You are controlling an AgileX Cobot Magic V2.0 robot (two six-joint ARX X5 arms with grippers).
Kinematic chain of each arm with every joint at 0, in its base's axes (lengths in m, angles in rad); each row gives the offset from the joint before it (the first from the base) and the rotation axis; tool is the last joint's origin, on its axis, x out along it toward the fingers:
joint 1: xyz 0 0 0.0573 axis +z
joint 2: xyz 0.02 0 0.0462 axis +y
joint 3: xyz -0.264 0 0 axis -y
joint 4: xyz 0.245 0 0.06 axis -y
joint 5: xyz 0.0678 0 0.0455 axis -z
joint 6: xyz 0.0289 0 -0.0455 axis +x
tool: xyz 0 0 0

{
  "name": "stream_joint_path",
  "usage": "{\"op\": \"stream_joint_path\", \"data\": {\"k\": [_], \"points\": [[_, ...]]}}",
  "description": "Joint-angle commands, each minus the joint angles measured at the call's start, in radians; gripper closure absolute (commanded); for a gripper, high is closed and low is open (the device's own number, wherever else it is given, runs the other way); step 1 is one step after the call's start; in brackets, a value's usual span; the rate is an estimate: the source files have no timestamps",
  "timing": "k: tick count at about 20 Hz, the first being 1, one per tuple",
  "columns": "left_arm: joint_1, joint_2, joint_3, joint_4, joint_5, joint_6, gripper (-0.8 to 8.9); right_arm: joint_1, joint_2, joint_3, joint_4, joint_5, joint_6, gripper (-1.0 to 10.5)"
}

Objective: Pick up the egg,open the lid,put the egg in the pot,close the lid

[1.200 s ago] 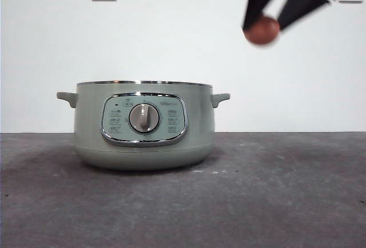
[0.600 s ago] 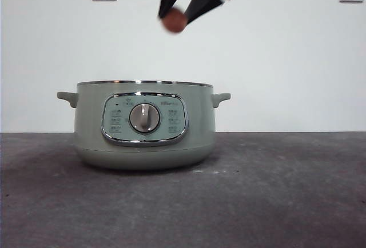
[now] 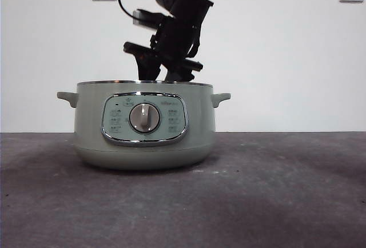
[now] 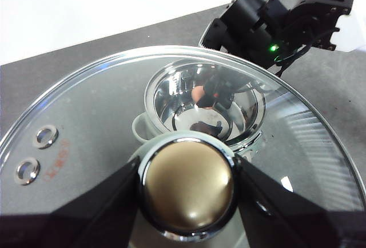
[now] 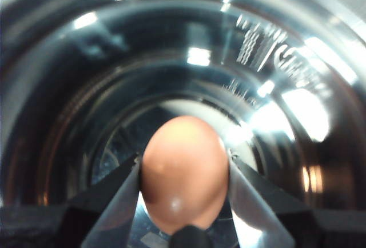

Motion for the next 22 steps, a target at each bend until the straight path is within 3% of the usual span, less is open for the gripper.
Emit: {"op": "stream_joint_path", "data": {"k": [1, 12, 13, 15, 16, 19, 22], "points": [[0.002, -0.01, 0.007, 0.041, 0.011, -0.006, 8.21, 0.006, 0.035, 0.009, 0.001, 0.009, -0.012, 9.6], [0.002, -0.01, 0.007, 0.037, 0.011, -0.005, 8.21, 0.019, 0.091, 0.008, -0.052, 0.042, -0.033, 9.4], [0.002, -0.01, 0.007, 0.037, 0.011, -0.006, 8.21, 0.021, 0.091, 0.008, -0.044, 0.041, -0.032, 8.5], [0.002, -0.01, 0.007, 0.037, 0.011, -0.006, 8.21, 0.025, 0.088, 0.009, -0.029, 0.043, -0.006, 4.8], [0.002, -0.01, 0.007, 0.037, 0.011, -0.005, 8.21, 0.025, 0.085, 0.013, -0.02, 0.042, 0.019, 4.1], [0.002, -0.008, 0.007, 0.037, 0.011, -0.005, 8.21, 0.025, 0.079, 0.085, -0.041, 0.042, 0.047, 4.1], [0.001, -0.008, 0.007, 0.037, 0.011, -0.004, 8.21, 0.024, 0.078, 0.258, -0.201, 0.043, 0.053, 4.1]]}}
